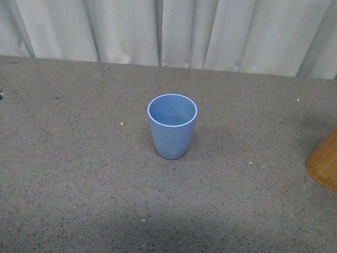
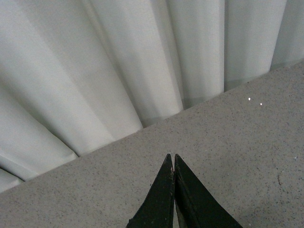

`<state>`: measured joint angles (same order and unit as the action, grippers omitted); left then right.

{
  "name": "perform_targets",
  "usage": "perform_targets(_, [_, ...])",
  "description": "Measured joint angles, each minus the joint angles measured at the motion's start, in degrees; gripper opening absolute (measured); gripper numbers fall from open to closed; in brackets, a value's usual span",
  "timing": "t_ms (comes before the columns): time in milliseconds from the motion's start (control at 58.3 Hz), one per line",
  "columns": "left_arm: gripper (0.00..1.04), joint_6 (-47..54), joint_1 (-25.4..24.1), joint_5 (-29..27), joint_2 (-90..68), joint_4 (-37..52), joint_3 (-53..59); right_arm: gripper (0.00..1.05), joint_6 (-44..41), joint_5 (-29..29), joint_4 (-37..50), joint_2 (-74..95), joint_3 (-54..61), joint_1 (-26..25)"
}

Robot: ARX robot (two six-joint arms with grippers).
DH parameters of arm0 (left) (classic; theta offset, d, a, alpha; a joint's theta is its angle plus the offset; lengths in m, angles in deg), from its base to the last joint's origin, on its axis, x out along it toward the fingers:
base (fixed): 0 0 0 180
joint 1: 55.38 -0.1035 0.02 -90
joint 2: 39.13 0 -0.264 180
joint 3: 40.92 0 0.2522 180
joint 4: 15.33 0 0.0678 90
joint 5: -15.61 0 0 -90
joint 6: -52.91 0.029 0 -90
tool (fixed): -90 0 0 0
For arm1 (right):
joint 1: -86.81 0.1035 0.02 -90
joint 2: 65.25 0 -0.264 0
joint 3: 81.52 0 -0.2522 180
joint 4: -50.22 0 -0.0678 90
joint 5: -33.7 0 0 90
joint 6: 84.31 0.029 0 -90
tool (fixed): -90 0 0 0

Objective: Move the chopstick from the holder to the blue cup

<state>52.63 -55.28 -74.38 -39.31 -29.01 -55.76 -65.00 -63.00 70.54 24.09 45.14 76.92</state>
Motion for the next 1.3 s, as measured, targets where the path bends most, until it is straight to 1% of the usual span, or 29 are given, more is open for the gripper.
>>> perform_targets(532, [0.98,0.00,0.00,0.00,0.00,0.00,0.00,0.01,2.60,0.98,-4.70,-4.46,-4.55,1.27])
perform_targets(1098, [0.98,0.00,0.00,0.00,0.00,0.00,0.00,0.01,4.15,2.29,-9.97,-8.74,-9.55,1.29])
perform_targets(1218, [0.98,0.00,0.00,0.00,0.00,0.00,0.00,0.01,4.79,2.27,-10.49,-9.77,-10.05,2.19])
perform_targets(1304, [0.98,0.00,0.00,0.00,0.00,-0.02,0.00,0.01,5.46,2.08,-10.69,-10.03,-10.54,3.87])
